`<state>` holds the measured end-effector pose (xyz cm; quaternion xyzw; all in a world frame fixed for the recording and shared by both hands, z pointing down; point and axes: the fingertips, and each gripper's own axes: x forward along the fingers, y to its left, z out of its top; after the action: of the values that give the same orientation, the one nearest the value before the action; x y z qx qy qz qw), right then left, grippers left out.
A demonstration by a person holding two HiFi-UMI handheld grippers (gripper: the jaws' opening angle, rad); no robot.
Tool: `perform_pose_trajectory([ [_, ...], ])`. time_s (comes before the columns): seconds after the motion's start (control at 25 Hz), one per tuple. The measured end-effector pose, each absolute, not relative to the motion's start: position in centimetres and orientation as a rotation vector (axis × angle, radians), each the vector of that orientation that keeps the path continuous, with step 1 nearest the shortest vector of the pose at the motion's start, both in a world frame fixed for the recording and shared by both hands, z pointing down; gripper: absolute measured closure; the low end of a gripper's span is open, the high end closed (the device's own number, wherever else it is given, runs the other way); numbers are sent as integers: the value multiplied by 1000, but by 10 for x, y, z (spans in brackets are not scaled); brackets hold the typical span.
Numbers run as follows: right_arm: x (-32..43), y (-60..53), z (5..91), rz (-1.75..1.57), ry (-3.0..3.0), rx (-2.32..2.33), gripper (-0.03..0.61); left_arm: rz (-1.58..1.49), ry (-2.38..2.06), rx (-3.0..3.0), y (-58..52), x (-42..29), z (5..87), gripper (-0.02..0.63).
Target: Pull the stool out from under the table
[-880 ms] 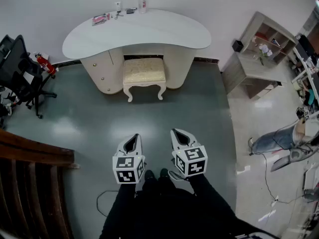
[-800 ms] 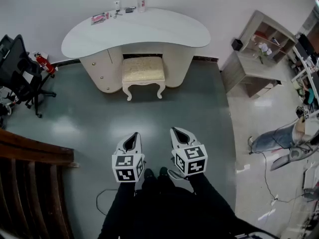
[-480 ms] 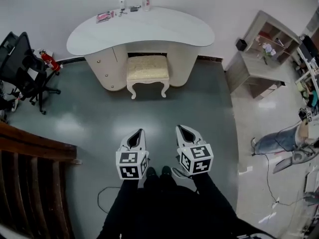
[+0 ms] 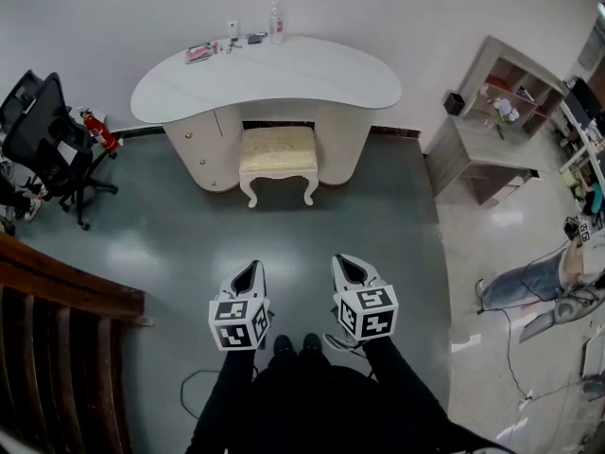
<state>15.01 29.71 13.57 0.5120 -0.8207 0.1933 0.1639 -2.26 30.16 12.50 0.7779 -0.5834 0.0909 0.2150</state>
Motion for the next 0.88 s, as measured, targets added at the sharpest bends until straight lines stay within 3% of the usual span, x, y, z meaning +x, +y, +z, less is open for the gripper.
perform_pose_trajectory([
  [0.52,198,274,148,604,-2290,1508,574,260,-1763,2080,283,-36,118,606],
  [0.88,184,228,172,655,-2270,1480,574,269,-1816,1970,241,-77,137,606],
])
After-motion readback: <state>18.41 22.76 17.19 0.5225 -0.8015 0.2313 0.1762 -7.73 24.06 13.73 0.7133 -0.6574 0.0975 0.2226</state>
